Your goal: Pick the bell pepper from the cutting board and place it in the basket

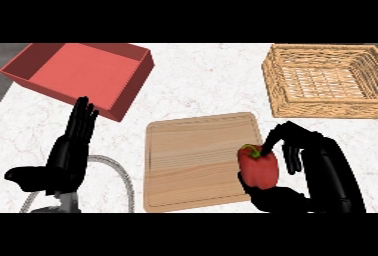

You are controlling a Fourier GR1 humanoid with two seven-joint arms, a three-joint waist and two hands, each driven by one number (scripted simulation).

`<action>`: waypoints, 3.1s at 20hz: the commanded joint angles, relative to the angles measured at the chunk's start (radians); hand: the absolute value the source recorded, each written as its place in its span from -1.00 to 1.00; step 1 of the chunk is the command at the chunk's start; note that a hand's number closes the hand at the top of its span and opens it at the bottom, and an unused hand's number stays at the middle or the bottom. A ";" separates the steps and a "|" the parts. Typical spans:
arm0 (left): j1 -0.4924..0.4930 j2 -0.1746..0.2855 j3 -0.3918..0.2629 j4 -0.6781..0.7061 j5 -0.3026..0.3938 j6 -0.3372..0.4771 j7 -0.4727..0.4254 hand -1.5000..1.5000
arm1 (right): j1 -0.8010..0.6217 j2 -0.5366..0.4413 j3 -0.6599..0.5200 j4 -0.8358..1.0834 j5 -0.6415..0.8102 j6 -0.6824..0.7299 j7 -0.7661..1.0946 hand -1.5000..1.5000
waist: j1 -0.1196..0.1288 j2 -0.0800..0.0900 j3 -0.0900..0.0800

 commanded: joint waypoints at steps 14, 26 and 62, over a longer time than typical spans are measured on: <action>0.000 -0.036 0.009 0.011 -0.024 -0.026 -0.004 0.00 | -0.090 -0.136 -0.445 0.290 -0.096 0.126 -0.199 1.00 | 0.014 0.005 0.001; 0.001 -0.041 0.063 0.062 -0.006 -0.086 -0.064 0.00 | -0.190 -0.212 -0.608 0.589 -0.093 0.159 -0.411 1.00 | 0.014 0.005 0.001; 0.001 -0.079 0.072 -0.012 -0.061 -0.094 0.026 0.00 | -0.428 -0.188 -0.737 1.426 -0.103 -0.080 -0.931 -1.00 | 0.016 0.004 0.001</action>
